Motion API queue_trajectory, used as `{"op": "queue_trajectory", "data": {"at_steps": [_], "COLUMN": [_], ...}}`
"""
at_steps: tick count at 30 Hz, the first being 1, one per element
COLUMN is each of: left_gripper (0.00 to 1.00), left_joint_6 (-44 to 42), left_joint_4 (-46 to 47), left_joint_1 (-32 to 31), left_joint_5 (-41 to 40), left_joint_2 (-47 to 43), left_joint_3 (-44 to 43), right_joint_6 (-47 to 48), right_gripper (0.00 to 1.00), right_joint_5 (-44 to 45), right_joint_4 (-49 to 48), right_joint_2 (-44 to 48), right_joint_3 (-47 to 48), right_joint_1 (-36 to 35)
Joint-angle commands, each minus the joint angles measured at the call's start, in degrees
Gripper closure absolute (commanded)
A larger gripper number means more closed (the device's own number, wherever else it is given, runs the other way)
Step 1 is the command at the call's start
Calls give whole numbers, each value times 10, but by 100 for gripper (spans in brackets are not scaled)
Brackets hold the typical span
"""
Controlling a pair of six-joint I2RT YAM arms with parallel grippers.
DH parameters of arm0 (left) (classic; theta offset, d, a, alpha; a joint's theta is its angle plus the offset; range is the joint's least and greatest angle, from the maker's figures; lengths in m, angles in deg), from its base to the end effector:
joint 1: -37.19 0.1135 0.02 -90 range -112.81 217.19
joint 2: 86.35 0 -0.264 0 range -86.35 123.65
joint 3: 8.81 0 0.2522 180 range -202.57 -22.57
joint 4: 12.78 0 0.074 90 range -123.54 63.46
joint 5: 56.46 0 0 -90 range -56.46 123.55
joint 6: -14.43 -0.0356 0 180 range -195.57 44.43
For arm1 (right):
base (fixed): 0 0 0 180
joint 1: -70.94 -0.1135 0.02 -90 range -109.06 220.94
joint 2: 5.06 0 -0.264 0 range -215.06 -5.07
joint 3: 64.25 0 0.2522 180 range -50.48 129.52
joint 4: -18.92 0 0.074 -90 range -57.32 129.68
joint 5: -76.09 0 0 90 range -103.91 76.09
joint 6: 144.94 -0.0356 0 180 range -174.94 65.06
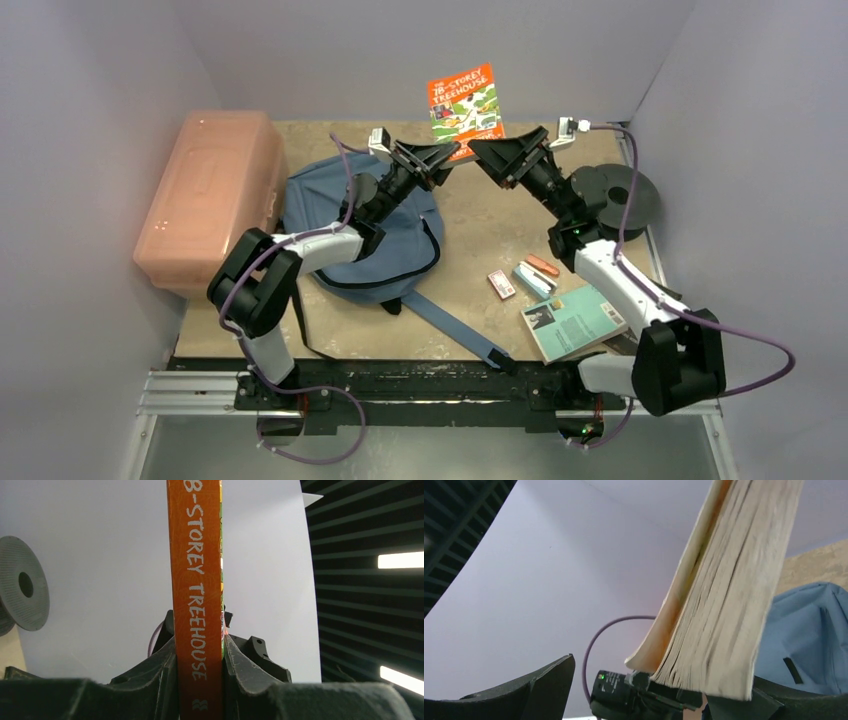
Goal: Pack the student bag
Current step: Pick up the book from the center of the board.
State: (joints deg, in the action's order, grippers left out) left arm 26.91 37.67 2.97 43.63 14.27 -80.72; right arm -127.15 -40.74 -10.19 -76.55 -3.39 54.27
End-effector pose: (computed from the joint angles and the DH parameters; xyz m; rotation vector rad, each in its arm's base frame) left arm 0.3199 -0.2251 0.2922 -0.6868 1.3649 -2.1270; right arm 0.2678 0.0970 0.3508 0.2410 1.4484 1.5925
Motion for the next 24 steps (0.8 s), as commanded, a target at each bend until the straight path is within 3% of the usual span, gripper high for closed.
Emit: {"op": "queue_trajectory", "data": {"at_steps": [1, 6, 9, 13, 17, 19, 21, 23, 24], "left_gripper": [100, 100, 100, 100, 100, 100, 97, 83, 76], "left_joint_6": [22, 12, 4, -9, -10, -13, -19, -39, -59], "left_joint_4": [135, 107, 120, 111, 121, 122, 108, 70, 38], "left_joint_1": [13, 15, 8, 2, 1, 1, 1, 3, 5], "left_joint_5": [6, 32, 15, 19, 16, 23, 38, 64, 80], "left_joint_2": [-20, -44, -46, -47, -46, -43, -45, -59, -74], "left_joint_3": [-10, -7, 2, 0, 5, 5, 7, 23, 36], "right_joint_6": [-3, 15, 21, 22, 25, 28, 42, 76, 103], "right_gripper": [4, 12, 26, 30, 42, 53, 72, 97, 100], "right_joint_5": [10, 82, 88, 109, 94, 87, 96, 120, 131], "right_joint_4": [-12, 39, 37, 45, 48, 43, 47, 84, 114], "right_joint_2": [-40, -35, -33, -34, -51, -57, -56, -47, -40], "right_joint_3": [72, 81, 83, 82, 96, 98, 95, 100, 106], "right_joint_1": [-3, -3, -4, -8, -8, -8, -8, -8, -8]}}
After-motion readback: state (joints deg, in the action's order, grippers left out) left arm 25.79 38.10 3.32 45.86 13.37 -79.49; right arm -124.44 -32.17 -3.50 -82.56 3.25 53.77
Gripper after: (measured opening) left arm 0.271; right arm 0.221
